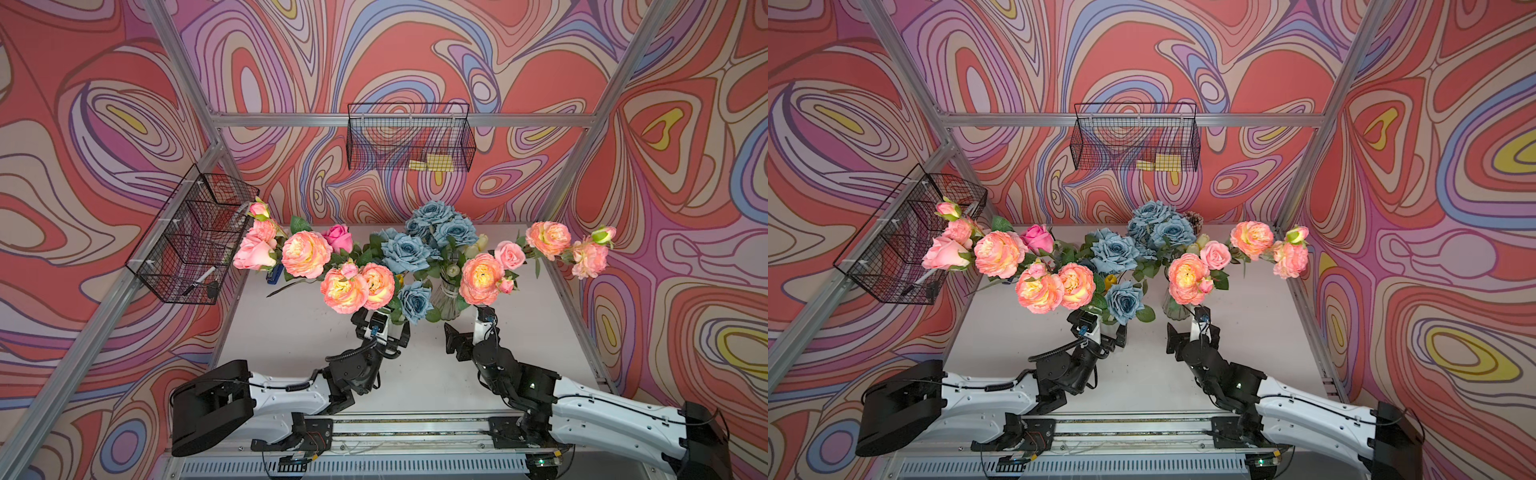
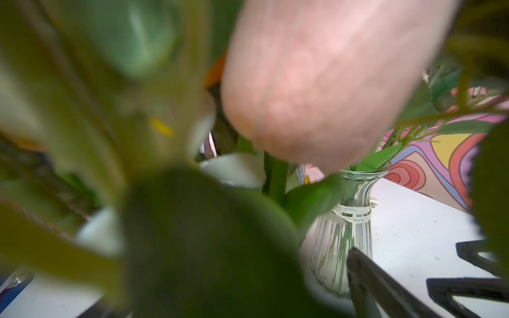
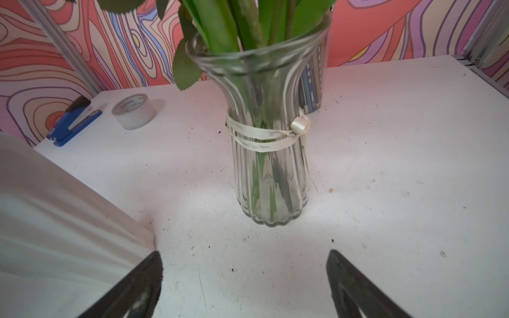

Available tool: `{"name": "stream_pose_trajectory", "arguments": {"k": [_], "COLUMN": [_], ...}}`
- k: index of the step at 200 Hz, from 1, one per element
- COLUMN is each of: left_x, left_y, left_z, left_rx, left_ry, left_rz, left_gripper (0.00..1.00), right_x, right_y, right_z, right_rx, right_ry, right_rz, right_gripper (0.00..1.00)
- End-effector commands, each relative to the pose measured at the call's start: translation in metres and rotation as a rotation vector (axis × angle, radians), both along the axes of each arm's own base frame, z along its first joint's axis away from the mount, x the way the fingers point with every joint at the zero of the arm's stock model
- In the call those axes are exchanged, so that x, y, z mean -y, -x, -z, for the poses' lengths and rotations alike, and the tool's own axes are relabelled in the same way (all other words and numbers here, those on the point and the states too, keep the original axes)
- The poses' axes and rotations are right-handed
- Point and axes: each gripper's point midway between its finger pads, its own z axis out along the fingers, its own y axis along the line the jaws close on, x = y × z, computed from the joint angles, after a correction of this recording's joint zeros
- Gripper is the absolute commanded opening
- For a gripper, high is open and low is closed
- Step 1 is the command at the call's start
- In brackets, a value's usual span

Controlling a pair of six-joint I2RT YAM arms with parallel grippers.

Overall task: Pick out pink flowers from the vase
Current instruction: Move the vase to the center of the board.

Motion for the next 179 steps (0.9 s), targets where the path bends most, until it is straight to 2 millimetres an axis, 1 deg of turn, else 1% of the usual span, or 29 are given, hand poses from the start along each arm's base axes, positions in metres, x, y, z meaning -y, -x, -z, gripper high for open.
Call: {"name": "stream_pose_trajectory", "arguments": {"k": [1,26,48,69,80,92,132,153,179], "left_x": [-0.001,0.003,0.003,0.002,0.002,0.002,0.0,0.0,0.001], "left_y": [-0.001,-0.002,-0.001,-0.002,-0.002,-0.002,-0.002,-0.001,-0.001], "left_z": [-0.025,-0.026,-0.027,-0.026,-0.026,-0.025,-0.027,-0.027,-0.027], "left_rx": [0.045,0.046,0.044,0.044,0.043,0.04,0.041,0.041,0.041], "left_ry": [0.082,0.084,0.091,0.088,0.089,0.088,0.099,0.098,0.1], "left_rz": [-0.014,-0.009,-0.007,-0.01,-0.012,-0.015,-0.016,-0.013,-0.008], "left_gripper": [0.97,0.94,0.91,0.89,0.88,0.87,0.82,0.81,0.8], "right_x": [0.015,0.015,0.006,-0.007,-0.013,-0.021,-0.039,-0.039,-0.033], "right_y": [0.003,0.007,0.013,0.018,0.019,0.02,0.02,0.01,-0.002], "right_z": [0.011,-0.001,-0.009,0.004,0.013,0.018,0.012,0.004,-0.008], "right_rx": [-0.028,-0.002,0.015,-0.032,-0.058,-0.055,0.002,0.069,0.168], "right_ry": [0.098,0.049,0.04,0.09,0.111,0.13,0.208,0.235,0.267], "right_rz": [0.041,0.02,-0.076,-0.15,-0.167,-0.175,-0.15,-0.087,0.019], "right_gripper": [0.94,0.94,0.92,0.9,0.9,0.9,0.91,0.92,0.94]}}
